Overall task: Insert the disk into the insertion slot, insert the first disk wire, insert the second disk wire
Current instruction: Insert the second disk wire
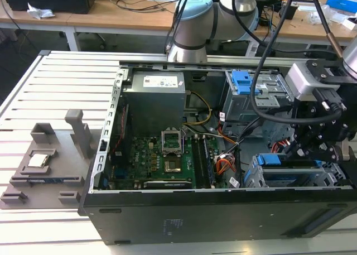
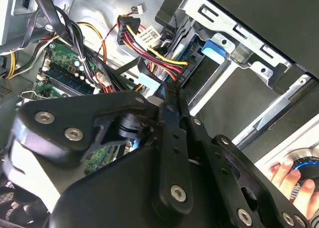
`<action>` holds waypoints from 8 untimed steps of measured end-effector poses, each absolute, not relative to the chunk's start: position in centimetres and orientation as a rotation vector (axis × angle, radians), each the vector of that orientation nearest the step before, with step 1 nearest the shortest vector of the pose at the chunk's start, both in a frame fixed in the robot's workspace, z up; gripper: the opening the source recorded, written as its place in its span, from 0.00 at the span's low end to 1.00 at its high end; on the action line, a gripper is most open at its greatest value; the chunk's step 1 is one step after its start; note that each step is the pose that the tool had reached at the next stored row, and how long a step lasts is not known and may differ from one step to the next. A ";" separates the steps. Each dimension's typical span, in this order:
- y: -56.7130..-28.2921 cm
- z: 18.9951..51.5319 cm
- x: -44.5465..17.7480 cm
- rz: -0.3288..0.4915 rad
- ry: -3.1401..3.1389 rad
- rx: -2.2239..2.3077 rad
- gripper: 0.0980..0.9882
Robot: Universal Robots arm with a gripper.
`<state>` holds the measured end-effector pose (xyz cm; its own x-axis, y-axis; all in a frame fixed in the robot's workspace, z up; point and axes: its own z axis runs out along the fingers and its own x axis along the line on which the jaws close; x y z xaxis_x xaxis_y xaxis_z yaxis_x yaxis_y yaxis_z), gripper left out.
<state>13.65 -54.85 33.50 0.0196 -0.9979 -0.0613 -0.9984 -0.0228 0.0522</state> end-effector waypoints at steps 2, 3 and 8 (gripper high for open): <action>-54.8 33.5 13.7 0.126 2.192 -2.239 0.07; -54.8 33.7 13.7 0.126 2.192 -2.239 0.14; -54.7 35.9 13.6 0.124 2.193 -2.240 0.14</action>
<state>13.65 -54.74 35.94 0.0195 -0.9980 -0.0596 -0.9984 -0.0227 0.0524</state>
